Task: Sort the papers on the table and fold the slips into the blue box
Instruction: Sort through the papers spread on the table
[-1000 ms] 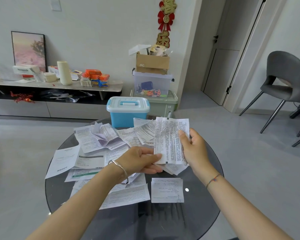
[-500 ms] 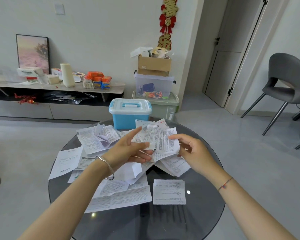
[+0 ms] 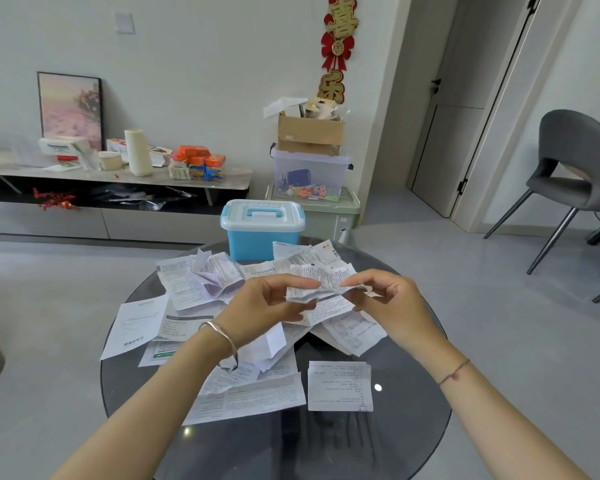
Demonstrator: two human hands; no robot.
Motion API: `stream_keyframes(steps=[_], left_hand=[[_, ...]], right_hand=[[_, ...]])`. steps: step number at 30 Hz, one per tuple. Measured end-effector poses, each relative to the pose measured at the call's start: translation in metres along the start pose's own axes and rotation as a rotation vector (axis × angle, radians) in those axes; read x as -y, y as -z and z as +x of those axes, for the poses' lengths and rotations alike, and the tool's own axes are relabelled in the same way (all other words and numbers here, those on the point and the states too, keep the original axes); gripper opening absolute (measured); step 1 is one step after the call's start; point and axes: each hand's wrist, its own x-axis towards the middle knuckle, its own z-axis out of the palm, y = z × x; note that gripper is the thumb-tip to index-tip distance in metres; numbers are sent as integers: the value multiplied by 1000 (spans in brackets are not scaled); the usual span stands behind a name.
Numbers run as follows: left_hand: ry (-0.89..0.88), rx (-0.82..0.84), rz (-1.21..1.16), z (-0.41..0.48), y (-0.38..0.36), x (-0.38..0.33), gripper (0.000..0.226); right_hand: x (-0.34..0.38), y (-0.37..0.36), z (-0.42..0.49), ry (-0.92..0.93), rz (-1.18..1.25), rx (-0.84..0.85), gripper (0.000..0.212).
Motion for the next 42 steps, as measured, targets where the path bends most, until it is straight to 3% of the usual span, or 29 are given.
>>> stream_keyframes(steps=[3,8,12,16,20,26,27,31,35,42], left_hand=[[-30,-61,-62,0,-5,0,24],[-18,-201,-243,2,-13,-3,25],[14,-261,-327,3,-17,-5,25],[-46,-269,-154,1,-19,-1,21],[-23,-250,-161,2,-24,4,17],[69,-237,-366,4,-26,-1,20],[62,-247,-371,4,-26,-2,15],[17,-316,-356,5,-29,1,30],[-3,-356,-345,7,-29,4,35],[31,-326,-398,7,-29,2,35]], right_hand=[[1,-2,-1,7,70,-31,23],[1,-5,1,14,135,-79,31],[4,-7,2,-63,265,-73,20],[5,-9,0,-123,313,-5,30],[4,-17,0,-158,321,-195,5],[4,-16,-1,-70,243,-182,6],[4,-16,-1,-69,237,-183,5],[0,-20,-1,-93,215,-227,3],[0,-21,-1,-95,172,-215,13],[2,-20,-1,-130,201,-245,19]])
